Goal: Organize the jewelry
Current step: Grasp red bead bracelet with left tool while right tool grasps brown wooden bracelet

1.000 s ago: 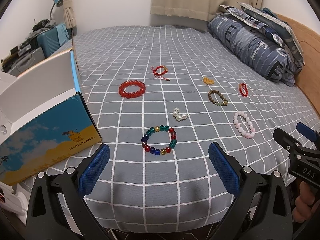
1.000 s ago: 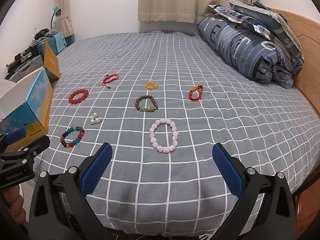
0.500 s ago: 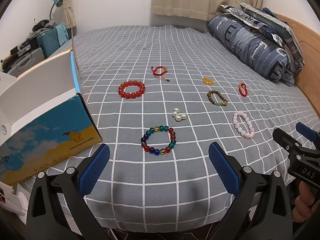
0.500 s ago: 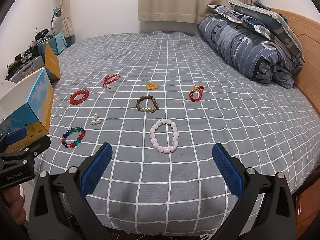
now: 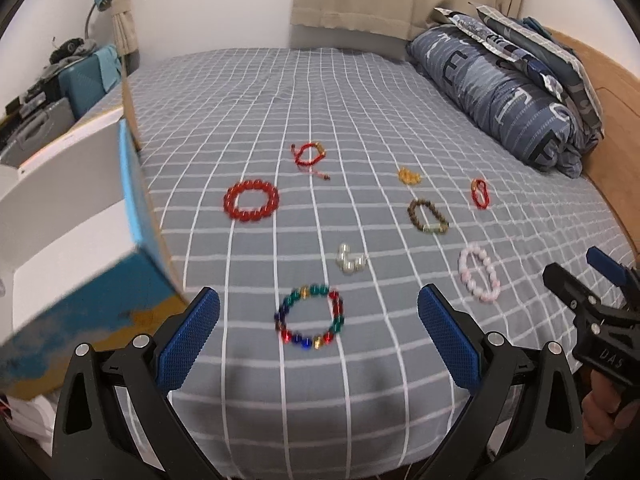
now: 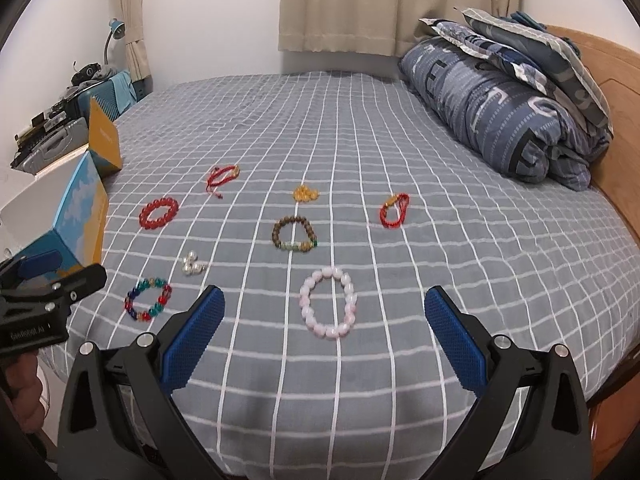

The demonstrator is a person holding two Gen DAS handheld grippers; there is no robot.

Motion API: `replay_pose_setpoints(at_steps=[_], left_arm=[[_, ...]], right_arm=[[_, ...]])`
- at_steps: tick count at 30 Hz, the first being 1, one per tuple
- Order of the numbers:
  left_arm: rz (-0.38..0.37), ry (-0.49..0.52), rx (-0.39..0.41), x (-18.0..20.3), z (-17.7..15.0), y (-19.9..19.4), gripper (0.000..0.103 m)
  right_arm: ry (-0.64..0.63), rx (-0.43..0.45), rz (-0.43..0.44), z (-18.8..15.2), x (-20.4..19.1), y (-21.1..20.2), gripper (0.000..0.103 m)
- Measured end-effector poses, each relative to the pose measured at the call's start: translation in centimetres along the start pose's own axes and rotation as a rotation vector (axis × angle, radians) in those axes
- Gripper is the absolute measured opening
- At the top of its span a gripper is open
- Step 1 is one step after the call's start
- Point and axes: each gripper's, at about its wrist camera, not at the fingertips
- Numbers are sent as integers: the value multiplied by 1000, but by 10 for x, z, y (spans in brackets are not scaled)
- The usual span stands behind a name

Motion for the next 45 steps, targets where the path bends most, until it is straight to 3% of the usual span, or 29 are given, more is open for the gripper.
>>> replay_pose_setpoints(at_steps=[7,14,24,28,35,38,40,42,43,45], left_arm=[[-19,-11,-35,-3,53,26,97],[23,-40,-96,-13,93,86,97],[117,-84,-179,-38,112,163,97],[111,-107,-229,-47,116,185,95],[111,-105,-255,-55,119,195,76],[103,-98,-261,-56,119,193,59],[92,-95,-269,-56,119,191,41],[64,-116,-286,-57,119,191,22],[65,-126,-291,-59,119,189,14],[62,-119,-295,-62,120,189,13]], right_arm=[[-3,-55,40,48,4,36,97],[-20,-134,38,81,-1,91,96],[-24,-253,39,92,-7,167,89],[-9,-297,54,91,-6,189,87],[4,-371,80,88,-6,209,65],[1,-379,72,88,-7,211,52],[2,-384,71,88,-8,211,37],[4,-390,66,89,-8,210,12],[8,-397,69,89,-7,210,11],[14,-400,69,89,-5,208,8]])
Point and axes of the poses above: each gripper's, at about its wrist camera, not at the fingertips, and y roughly the way its jaws point, x to its right, z to its top, and after that the axes turned 8 degrees about -x, right-handed
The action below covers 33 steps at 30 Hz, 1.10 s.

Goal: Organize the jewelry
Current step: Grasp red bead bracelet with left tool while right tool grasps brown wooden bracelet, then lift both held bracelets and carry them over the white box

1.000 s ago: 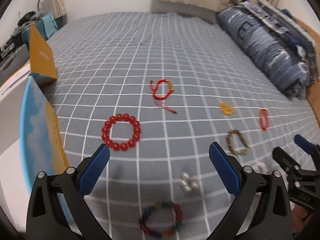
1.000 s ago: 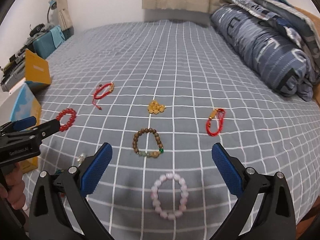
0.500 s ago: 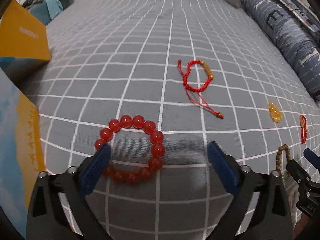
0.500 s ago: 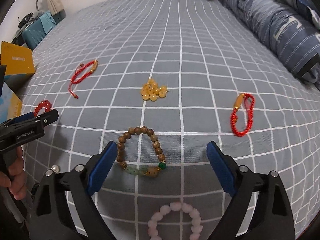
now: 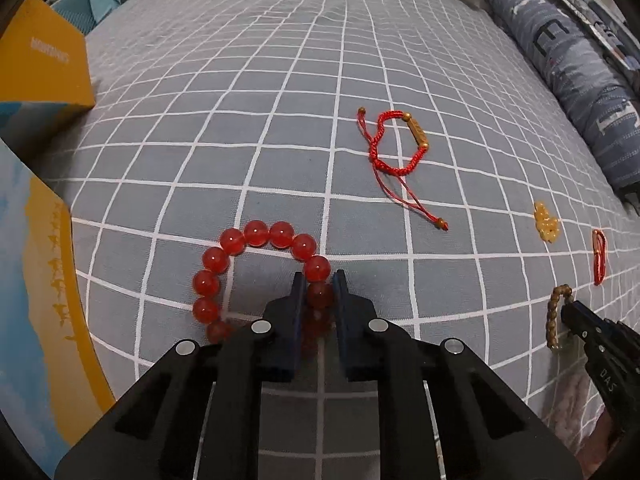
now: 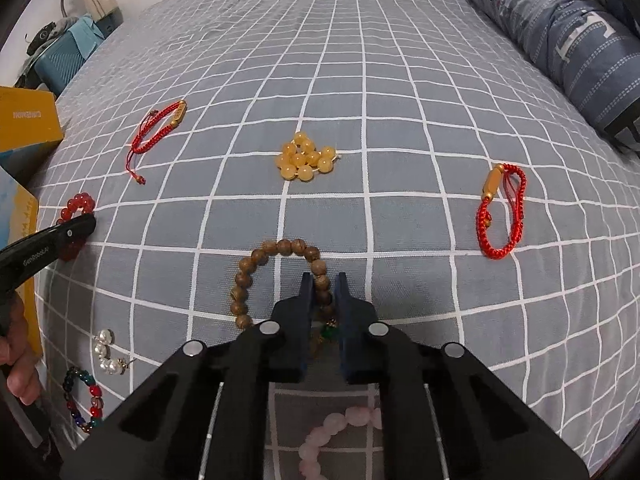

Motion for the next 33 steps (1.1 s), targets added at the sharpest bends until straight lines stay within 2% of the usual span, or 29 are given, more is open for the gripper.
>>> replay_pose_setpoints(at_steps=[8,24,33], left_arm=[[6,22,23,1,-3,-15,13],[-23,63,96,15,-14,-70,13],[-30,103,140,22,-24,-95,13]], right_arm=[[3,25,-3,-1,1,-13,8],[2,104,15,-3,-3,-52,8],[-14,173,3,-4,-12,-81,8]])
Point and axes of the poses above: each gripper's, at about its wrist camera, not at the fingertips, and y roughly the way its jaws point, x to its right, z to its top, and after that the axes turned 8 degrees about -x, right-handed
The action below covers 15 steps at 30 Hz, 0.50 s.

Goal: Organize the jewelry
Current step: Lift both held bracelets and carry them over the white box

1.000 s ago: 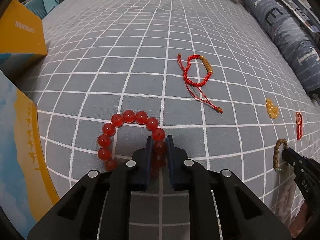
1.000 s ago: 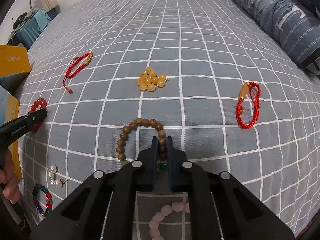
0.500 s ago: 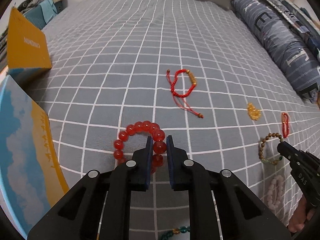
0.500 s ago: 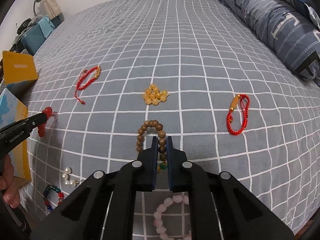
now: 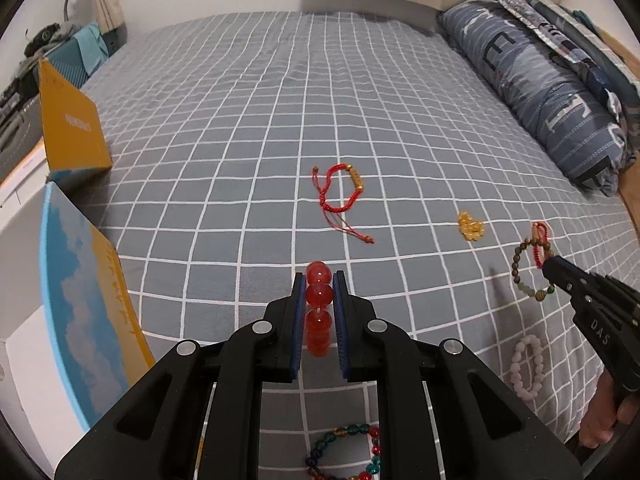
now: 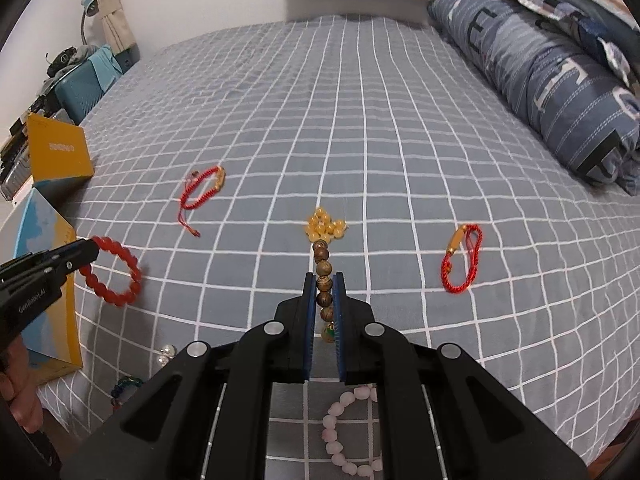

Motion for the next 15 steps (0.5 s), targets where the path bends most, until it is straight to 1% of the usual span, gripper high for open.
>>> replay_pose_setpoints(at_steps=[8,15], left_arm=[[-6,7,40,2,-5,-22,13],[-11,-2,73,-7,-5,-46,13]], right_arm=[[-10,40,0,6,-9,-22,8],[-29,68,10,11,-23,-37,8]])
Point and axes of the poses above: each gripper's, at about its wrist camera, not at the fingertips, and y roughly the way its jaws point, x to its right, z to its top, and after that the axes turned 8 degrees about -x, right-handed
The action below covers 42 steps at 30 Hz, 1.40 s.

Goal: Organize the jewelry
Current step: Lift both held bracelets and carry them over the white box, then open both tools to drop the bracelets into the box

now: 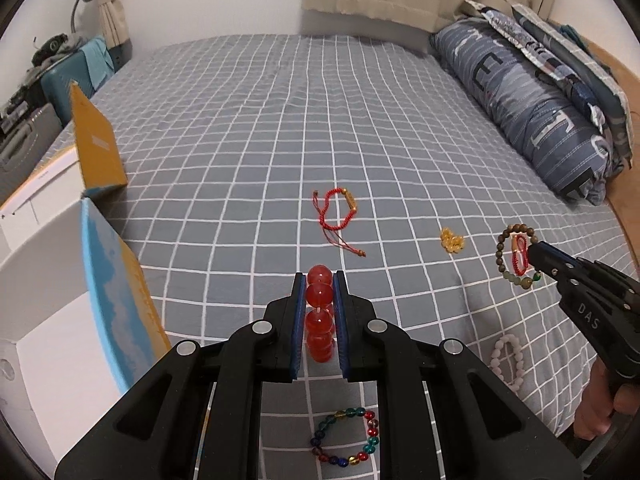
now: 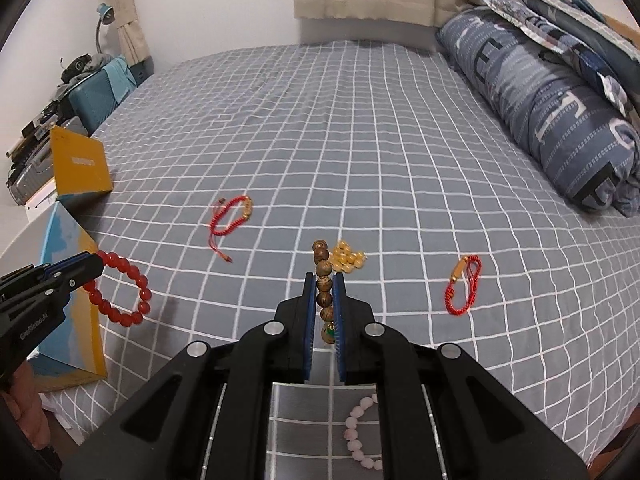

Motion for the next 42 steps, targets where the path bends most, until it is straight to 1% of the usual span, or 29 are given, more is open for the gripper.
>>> replay_pose_setpoints(at_steps=[6,12,15,20,24,27,30,33,37,42], left_arm=[[15,-21,37,-18,0,-24,13],[49,-72,76,-54,-4,-53,13],[70,-107,94,-76,-7,-71,13],[122,-175,126,-120,-19,-104,13],[174,-237,143,-158,-35,-126,13],[205,-291,142,-190,-51,-136,13],[224,-335,131,-213,-68,-140,13],[245,-378,110,-236,-87,-141,13],[257,-432,75,-261,-109,-135,13],[262,-468,33,-279,-126,-122,13]], right_arm=[[-27,21,28,12,-26,-15,8],[-81,46,62,24,-65,-28,8],[-117,55,95,30,-93,-35,8],[-199,80,155,39,-153,-49,8],[-274,87,195,38,-204,-57,8],[-343,66,253,33,-251,-58,8],[-391,56,285,25,-284,-60,8],[-441,28,308,15,-321,-52,8],[-487,-17,327,-1,-355,-36,8],[-528,-77,326,-18,-383,-16,8]])
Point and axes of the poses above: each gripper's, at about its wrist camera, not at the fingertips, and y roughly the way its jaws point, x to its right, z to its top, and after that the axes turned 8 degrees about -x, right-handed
